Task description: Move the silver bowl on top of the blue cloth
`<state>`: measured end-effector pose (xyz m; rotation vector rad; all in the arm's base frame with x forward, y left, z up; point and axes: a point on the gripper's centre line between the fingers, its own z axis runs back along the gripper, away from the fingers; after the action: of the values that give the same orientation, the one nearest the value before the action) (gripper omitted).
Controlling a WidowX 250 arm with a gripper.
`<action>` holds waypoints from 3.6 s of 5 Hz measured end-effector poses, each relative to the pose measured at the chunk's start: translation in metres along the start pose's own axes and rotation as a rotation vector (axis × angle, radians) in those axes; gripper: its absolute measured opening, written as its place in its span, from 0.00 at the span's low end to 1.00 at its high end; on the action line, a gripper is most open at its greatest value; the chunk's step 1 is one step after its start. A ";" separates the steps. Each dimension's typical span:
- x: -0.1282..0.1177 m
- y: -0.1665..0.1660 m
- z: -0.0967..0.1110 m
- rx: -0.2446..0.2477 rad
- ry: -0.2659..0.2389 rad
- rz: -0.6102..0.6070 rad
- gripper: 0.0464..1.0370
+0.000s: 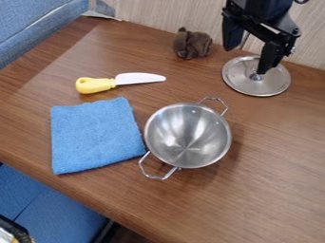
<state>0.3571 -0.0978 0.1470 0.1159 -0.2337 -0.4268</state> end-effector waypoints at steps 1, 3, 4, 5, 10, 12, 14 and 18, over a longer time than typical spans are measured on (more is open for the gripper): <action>-0.017 -0.039 0.016 0.128 0.105 0.003 0.96; -0.066 -0.072 0.020 0.177 0.162 0.061 0.96; -0.084 -0.079 0.011 0.204 0.217 0.084 0.96; -0.099 -0.077 0.000 0.212 0.262 0.126 0.96; -0.092 -0.059 -0.052 0.230 0.314 0.116 0.61; -0.092 -0.061 -0.052 0.216 0.311 0.110 0.10; -0.089 -0.057 -0.043 0.224 0.289 0.090 0.03; -0.145 0.014 0.010 0.380 0.256 0.428 0.03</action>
<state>0.2318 -0.0244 0.1302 0.4809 -0.0804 0.0645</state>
